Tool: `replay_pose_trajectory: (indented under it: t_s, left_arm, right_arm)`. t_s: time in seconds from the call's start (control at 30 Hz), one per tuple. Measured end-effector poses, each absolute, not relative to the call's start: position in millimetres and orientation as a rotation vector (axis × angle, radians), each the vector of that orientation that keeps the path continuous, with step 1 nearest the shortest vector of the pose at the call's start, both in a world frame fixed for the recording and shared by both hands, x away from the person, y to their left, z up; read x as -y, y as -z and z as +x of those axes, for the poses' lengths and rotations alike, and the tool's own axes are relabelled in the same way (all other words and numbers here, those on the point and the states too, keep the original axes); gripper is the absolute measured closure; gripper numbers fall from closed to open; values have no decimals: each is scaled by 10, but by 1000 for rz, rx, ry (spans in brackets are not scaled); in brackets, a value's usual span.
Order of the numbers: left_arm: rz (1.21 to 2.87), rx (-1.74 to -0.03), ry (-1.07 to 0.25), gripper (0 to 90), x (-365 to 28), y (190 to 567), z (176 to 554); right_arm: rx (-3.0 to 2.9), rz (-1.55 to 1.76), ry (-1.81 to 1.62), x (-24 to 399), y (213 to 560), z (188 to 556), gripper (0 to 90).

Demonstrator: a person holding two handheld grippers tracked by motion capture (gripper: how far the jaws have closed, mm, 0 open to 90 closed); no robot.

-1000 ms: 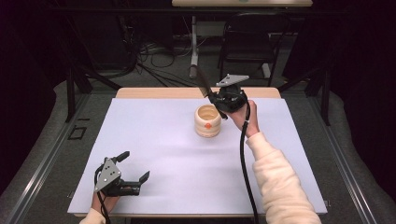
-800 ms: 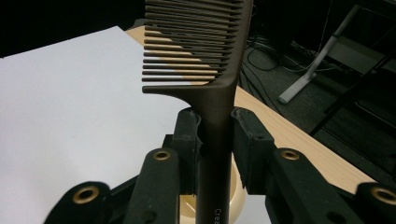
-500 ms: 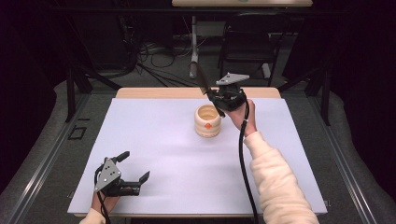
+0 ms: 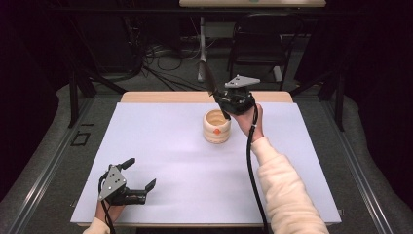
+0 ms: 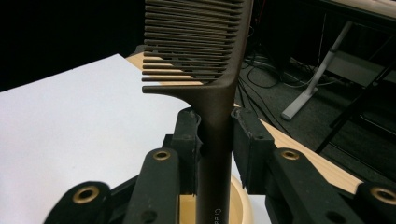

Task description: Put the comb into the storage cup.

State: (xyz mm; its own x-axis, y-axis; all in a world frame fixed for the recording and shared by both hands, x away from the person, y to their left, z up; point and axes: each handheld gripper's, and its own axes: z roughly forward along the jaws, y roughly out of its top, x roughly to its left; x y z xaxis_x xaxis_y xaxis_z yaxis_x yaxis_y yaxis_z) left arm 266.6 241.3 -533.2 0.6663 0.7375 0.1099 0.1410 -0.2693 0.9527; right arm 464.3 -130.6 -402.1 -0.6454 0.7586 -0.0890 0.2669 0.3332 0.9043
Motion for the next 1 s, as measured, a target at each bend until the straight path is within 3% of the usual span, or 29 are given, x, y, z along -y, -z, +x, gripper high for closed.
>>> replay_pose_trajectory:
  t_s: [1.0]
  left_arm:
    - [1777,-707,-671,13,-2416,5333,2663]
  right_arm:
    - [-2031,897,-1323,1120,4142,4730,721]
